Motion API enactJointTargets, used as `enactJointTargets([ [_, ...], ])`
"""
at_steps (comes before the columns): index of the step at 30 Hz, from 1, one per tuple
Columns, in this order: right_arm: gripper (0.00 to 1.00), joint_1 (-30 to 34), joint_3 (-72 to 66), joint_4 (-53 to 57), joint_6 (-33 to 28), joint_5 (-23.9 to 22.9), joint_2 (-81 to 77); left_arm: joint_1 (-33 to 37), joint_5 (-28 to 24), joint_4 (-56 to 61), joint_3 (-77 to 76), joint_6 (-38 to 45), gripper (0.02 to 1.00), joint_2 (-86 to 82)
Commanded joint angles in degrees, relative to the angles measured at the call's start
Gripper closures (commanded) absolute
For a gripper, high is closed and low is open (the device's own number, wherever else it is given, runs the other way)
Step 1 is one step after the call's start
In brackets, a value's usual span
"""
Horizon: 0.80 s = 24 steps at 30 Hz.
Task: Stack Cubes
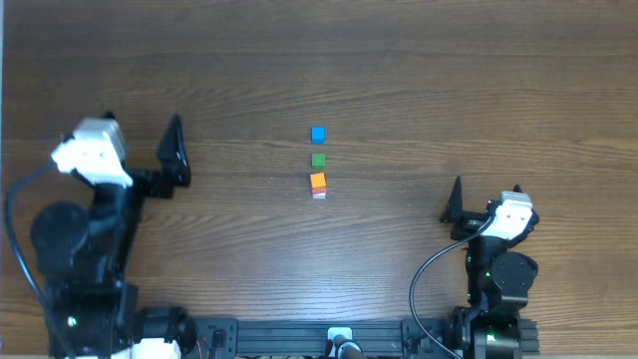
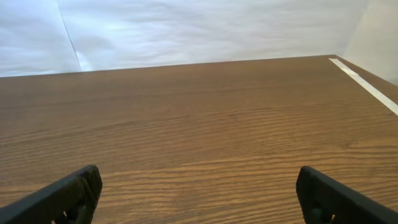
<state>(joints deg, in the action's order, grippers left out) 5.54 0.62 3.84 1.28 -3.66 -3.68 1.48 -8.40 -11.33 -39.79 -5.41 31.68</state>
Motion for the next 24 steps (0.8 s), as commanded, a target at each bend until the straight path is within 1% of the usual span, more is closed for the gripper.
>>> enactJointTargets([
  [1, 0.009, -0.2, -0.3, 0.1, -0.1, -0.5, 0.2, 1.7, -5.8, 0.2, 6.2, 3.7, 0.053, -5.9],
  [15, 0.007, -0.2, -0.3, 0.1, -0.1, -0.5, 0.2, 1.5, -6.6, 0.4, 23.0, 3.5, 0.025, -25.4],
  [24, 0.009, -0.2, -0.3, 0.1, -0.1, -0.5, 0.2, 1.3, -7.4, 0.7, 29.9, 3.5, 0.020, -31.5],
])
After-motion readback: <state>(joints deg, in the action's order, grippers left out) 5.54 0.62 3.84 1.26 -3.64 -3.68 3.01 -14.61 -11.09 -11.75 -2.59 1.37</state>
